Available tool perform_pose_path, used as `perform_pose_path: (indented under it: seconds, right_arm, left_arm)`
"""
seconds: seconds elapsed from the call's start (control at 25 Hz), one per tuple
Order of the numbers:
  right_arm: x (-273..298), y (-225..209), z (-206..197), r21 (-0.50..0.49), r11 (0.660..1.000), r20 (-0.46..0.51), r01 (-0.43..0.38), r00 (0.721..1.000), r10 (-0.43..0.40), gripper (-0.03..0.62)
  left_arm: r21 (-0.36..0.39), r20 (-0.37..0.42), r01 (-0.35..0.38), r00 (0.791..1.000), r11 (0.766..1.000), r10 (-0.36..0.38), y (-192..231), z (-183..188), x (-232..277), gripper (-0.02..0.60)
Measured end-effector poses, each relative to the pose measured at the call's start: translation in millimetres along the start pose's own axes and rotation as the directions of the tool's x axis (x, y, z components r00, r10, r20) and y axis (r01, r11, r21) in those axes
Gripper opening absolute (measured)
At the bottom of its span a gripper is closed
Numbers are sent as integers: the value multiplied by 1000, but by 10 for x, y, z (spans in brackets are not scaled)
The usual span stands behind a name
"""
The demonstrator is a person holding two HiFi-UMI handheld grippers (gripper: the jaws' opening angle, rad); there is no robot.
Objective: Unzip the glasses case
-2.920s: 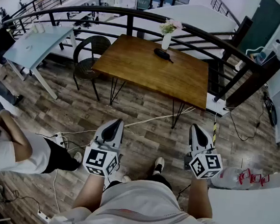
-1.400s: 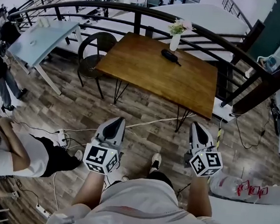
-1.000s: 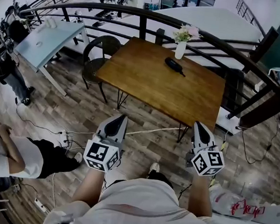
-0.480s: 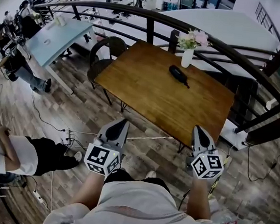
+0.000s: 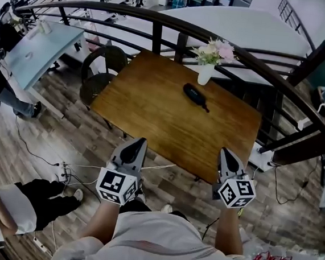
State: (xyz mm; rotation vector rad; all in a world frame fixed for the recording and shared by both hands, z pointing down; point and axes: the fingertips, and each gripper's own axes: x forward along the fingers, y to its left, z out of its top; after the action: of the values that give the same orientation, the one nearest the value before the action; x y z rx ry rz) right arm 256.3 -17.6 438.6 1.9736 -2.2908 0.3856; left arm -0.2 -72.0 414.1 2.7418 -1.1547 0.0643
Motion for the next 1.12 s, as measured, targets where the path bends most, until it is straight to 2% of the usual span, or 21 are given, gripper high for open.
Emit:
perform_pose_path:
  seconds: [0.24,0.36,0.52,0.76,1.0,1.12]
  right_arm:
    - [783,186,271,-24,998,-12,55,998,-55,51]
    - [1054,289,286,-43,997,-25,70,997,-71,51]
    - [1373,264,238,-49,997,-55,66,996,-69,52]
    - [1768,35,336,-50,999,-59,3,998,-6,51]
    - [1950,-459,330,-76,996,-104,-54,994,46,53]
    - [2133,-679,147,-113,987,-180,-116,979,95,147]
  left_arm:
    - [-17,-5,49,999,999,-49,791,108,520,18]
    - [-19,-6,70,998,997,-70,1059,120,673,18]
    - [-29,-6,60,998,998,-60,1296,120,844,18]
    - [-36,-24,-3,1000,999,2,1360,120,1112,18]
    - [-45,-49,-60,997,997,58,1116,123,1434,18]
    - [-54,-64,-72,996,996,68,984,53,1597,18]
